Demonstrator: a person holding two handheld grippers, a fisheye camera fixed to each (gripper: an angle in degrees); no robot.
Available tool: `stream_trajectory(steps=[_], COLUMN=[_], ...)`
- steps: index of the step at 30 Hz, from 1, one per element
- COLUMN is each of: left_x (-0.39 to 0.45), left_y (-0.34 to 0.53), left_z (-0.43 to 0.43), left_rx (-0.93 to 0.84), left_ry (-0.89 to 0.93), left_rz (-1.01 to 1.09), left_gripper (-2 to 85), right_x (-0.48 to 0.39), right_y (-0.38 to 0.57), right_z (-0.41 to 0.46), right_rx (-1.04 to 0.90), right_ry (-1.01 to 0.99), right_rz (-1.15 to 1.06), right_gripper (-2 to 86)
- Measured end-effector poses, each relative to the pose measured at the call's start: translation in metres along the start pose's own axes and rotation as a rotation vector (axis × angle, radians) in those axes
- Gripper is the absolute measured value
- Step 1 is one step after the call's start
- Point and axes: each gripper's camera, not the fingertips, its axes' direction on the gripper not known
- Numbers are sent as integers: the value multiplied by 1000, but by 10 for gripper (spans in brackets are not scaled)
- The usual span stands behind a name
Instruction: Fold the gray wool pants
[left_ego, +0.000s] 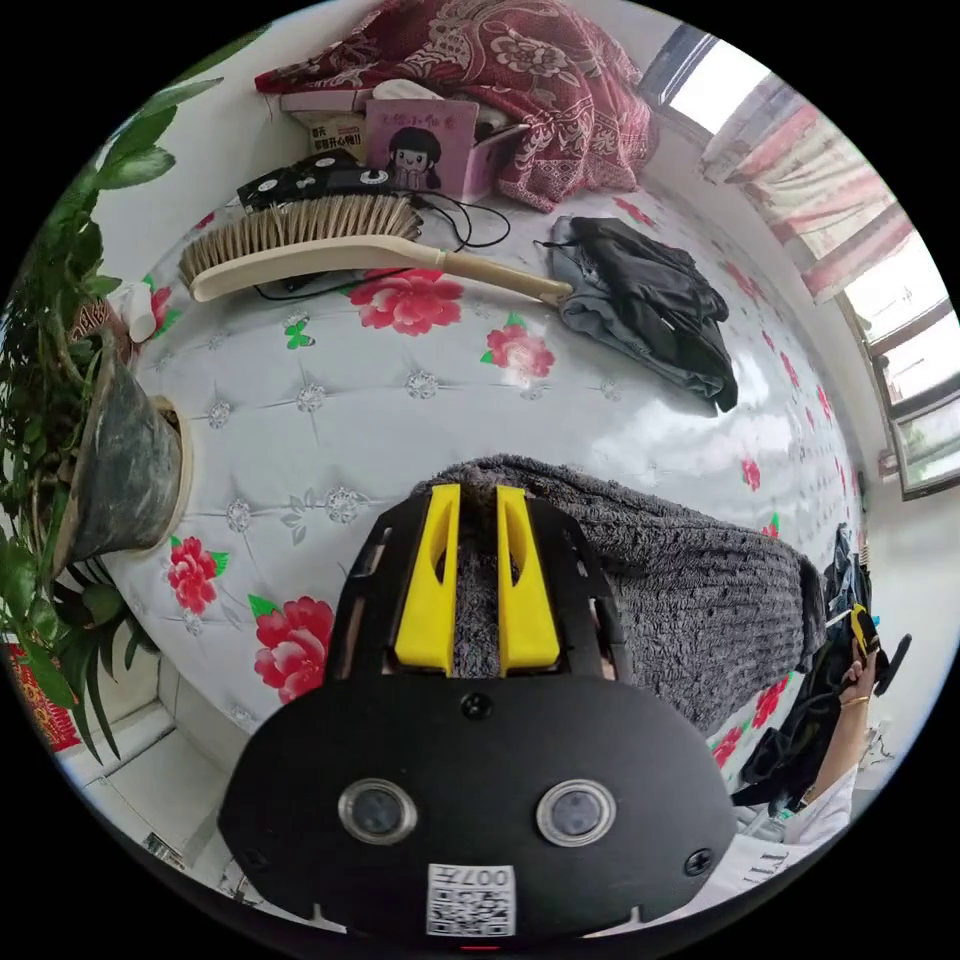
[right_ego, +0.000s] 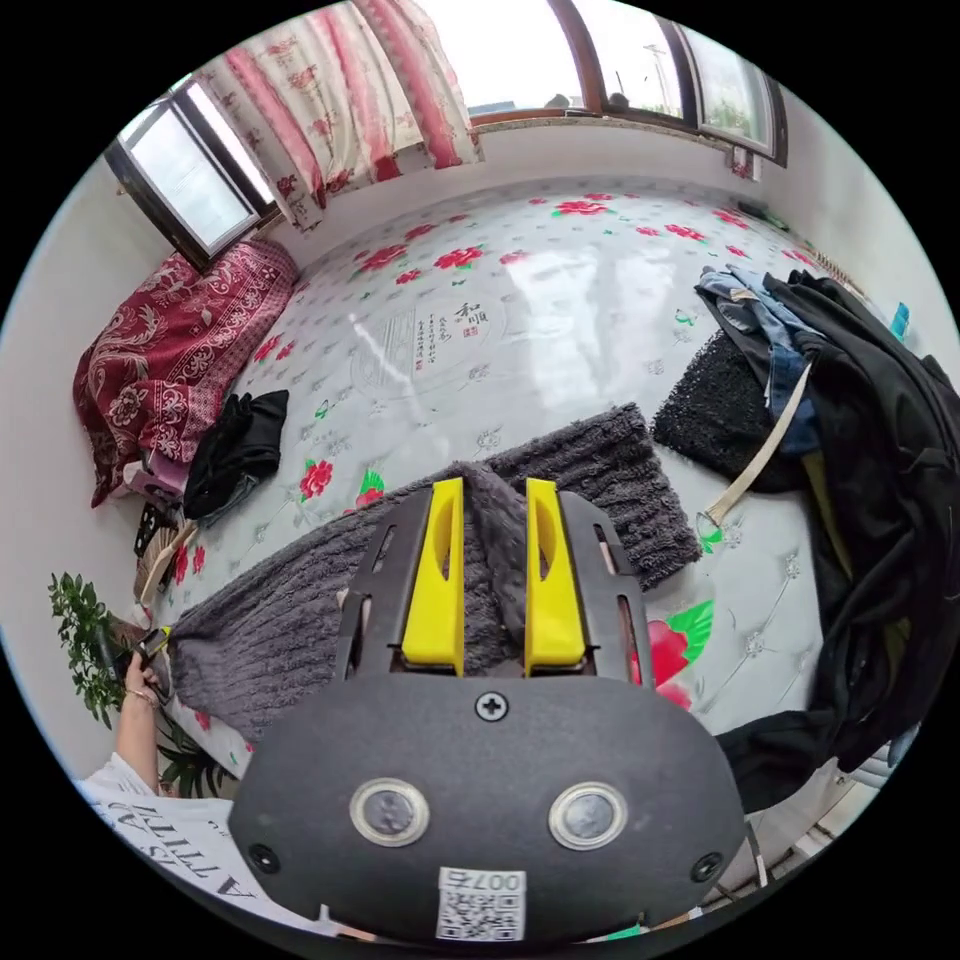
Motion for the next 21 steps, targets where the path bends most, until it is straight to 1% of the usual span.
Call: stream_trajectory(steps=[2, 4, 6, 7, 8, 10, 11, 12, 14, 16, 18, 20, 21], left_x=[11, 22, 35, 45, 56, 74, 85, 89, 104, 116, 128, 144, 148], left_y=[13, 28, 42, 49, 53, 52, 47, 44, 28, 19, 10, -2, -4], left_z=[-6, -13, -21, -26, -31, -35, -34, -32, -17, 0, 20, 45, 50], left_rx=[51, 79, 98, 113, 132, 152, 162, 159, 101, 54, 1, -65, -74], left_ry=[-26, -53, -108, -168, -223, -262, -279, -285, -264, -275, -321, -385, -390], left_rz=[48, 85, 108, 106, 112, 139, 158, 161, 146, 152, 168, 189, 196], left_gripper=[71, 72, 59, 52, 50, 49, 49, 49, 49, 47, 42, 29, 25], right_x=[20, 35, 38, 32, 22, 1, -12, -17, -24, -20, -13, 1, 6], right_y=[21, 42, 59, 65, 67, 67, 64, 62, 44, 21, -7, -57, -69], right_z=[2, 7, 13, 19, 22, 23, 27, 31, 57, 66, 53, 25, 19], right_rx=[62, 58, 41, 6, -17, -11, -5, -10, -96, -147, -85, 30, 50], right_ry=[44, 95, 137, 135, 116, 71, 81, 103, 203, 241, 242, 351, 368], right_rz=[24, 13, -67, -135, -204, -292, -329, -337, -314, -298, -297, -248, -228], right_gripper=[91, 97, 105, 110, 113, 112, 109, 104, 80, 66, 58, 56, 56])
